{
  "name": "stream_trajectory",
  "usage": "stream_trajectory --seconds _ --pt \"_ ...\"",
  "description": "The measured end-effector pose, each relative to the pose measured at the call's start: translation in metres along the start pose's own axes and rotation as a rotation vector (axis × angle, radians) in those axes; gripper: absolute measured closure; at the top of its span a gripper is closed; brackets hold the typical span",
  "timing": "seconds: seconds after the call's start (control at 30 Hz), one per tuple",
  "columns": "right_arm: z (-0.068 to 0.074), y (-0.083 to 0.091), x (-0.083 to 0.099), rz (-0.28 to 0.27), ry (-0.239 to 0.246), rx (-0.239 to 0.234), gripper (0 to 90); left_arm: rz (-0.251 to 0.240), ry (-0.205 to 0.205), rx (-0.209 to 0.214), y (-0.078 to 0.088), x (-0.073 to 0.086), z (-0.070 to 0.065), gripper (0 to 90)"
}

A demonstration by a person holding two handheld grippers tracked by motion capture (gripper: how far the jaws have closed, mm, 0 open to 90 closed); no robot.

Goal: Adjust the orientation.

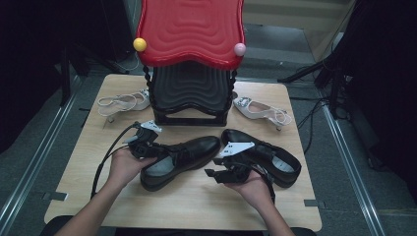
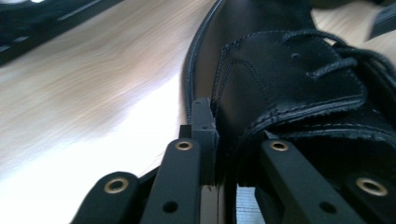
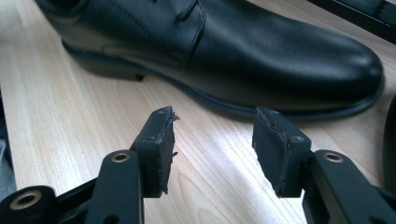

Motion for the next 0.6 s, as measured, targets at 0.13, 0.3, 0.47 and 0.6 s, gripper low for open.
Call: stream_trajectory --seconds 0.13,0.3,0.47,0.6 --pt "0.000 -0.002 0.001 0.000 -0.012 0.010 50.7 0.003 -0.030 0.025 -0.005 0.000 -0.006 79.6" --pt "0.001 -0.006 0.002 0.016 -0.016 0.026 52.6 0.012 -0.013 0.074 -0.004 0.000 0.001 60.5" --pt "0.003 -0.007 0.002 0.019 -0.033 0.041 56.9 0.003 -0.047 0.071 0.009 -0.001 0.004 49.5" --pt "0.002 -0.007 0.001 0.017 -0.063 0.043 60.8 -0.022 -0.081 0.066 0.024 -0.001 0.005 45.6"
Point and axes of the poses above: each handheld gripper's, and its own axes: y roughly backward along the jaws, x roughly out of its underside, z roughly to its left, the point moved 1 cm from there along -y, roughly forward along the jaws, and after that the axes turned 4 degrees about -z, right-handed, at the moved point
